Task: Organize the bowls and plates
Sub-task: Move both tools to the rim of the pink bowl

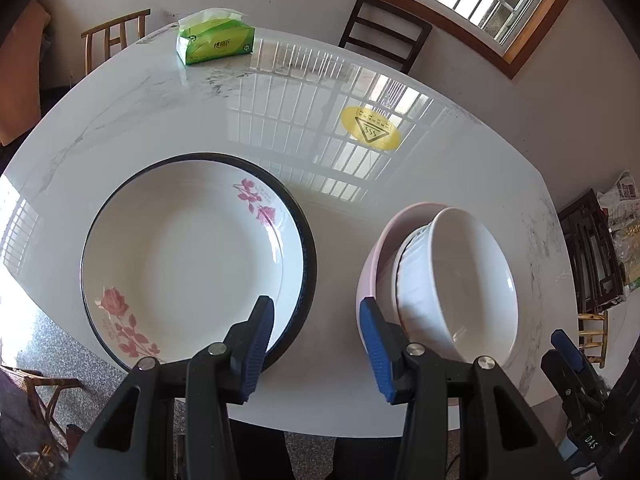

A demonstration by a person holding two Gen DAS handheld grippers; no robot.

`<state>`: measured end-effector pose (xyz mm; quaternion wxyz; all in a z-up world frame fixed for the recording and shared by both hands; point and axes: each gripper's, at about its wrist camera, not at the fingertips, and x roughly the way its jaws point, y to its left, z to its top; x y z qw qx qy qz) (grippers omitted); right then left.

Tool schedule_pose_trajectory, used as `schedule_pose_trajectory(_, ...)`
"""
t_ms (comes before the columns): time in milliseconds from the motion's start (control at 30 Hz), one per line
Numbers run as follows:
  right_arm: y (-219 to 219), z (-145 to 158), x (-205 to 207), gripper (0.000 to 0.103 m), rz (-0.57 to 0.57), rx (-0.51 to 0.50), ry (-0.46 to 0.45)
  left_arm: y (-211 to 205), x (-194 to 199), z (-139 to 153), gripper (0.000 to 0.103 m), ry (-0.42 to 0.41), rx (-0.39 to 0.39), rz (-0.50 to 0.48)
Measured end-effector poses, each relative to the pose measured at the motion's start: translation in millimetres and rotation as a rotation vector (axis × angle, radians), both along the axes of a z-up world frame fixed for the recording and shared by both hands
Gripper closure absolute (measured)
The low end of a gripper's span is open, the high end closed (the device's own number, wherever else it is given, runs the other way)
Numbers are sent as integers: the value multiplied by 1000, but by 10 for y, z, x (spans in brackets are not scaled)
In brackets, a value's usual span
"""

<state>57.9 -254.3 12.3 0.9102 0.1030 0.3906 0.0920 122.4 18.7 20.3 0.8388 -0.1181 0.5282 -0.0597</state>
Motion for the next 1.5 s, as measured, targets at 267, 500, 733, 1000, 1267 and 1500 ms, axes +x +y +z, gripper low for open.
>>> schedule_pose_trajectory(267, -2, -79, 271, 43, 34, 26, 77, -42, 48, 5, 58, 42, 35, -23)
schedule_pose_trajectory(500, -38, -165, 516, 47, 71, 101, 156, 30, 22, 128, 57, 38, -1, -11)
schedule_pose_trajectory(733, 3, -304, 678, 48, 85, 93, 231, -94, 110, 85, 57, 78, -14, -62)
schedule_pose_trajectory(1000, 51, -334, 745, 48, 90, 44, 265, -167, 222, -65, 55, 137, -8, -71)
schedule_pose_trajectory(1267, 17, -352, 787, 48, 104, 32, 297, -187, 237, -181, 51, 153, -8, -13)
schedule_pose_trajectory(1500, -4, -380, 835, 36, 115, 30, 331, -67, 196, -219, 51, 141, -62, 40)
